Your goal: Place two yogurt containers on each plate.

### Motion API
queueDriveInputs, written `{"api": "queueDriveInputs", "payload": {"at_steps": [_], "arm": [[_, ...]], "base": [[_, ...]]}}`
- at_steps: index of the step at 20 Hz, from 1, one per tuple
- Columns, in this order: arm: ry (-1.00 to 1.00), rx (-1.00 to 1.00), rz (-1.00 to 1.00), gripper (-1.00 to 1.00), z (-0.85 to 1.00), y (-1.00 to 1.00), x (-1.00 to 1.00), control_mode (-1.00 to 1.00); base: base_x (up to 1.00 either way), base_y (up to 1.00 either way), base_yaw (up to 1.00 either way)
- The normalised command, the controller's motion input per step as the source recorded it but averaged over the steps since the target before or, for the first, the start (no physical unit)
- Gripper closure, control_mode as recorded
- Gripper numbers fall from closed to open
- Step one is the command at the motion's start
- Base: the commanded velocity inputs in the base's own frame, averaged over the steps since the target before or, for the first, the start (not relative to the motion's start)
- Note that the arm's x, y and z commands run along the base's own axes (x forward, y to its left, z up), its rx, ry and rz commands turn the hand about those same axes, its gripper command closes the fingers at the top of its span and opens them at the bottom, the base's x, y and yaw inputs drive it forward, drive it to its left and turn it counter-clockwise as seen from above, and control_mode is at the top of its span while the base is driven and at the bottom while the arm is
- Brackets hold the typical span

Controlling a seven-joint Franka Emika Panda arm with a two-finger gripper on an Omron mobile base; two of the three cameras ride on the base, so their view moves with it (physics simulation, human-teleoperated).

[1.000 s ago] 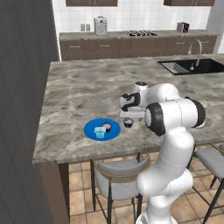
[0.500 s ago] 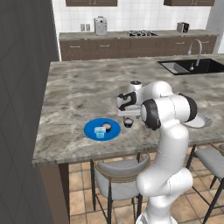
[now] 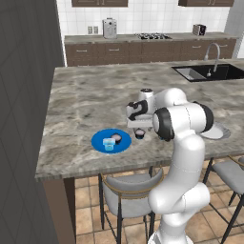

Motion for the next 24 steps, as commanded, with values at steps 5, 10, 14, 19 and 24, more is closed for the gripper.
{"api": "queueDriveInputs", "payload": {"at_steps": [5, 10, 14, 19, 24], "arm": [[0.00, 0.01, 0.00, -1.00, -0.16, 0.04, 0.00, -1.00], [0.00, 0.01, 0.00, -1.00, -0.26, 0.05, 0.00, -1.00], [-0.03, 0.00, 0.01, -1.00, -0.32, 0.00, 0.00, -1.00], [-0.07, -0.01, 0.00, 1.00, -0.17, 0.00, 0.01, -1.00], [-0.08, 0.02, 0.00, 1.00, 0.27, -0.18, -0.22, -1.00]], "base": [[0.00, 0.00, 0.00], [0.00, 0.00, 0.00], [0.00, 0.00, 0.00], [0.00, 0.00, 0.00], [0.00, 0.00, 0.00]]}}
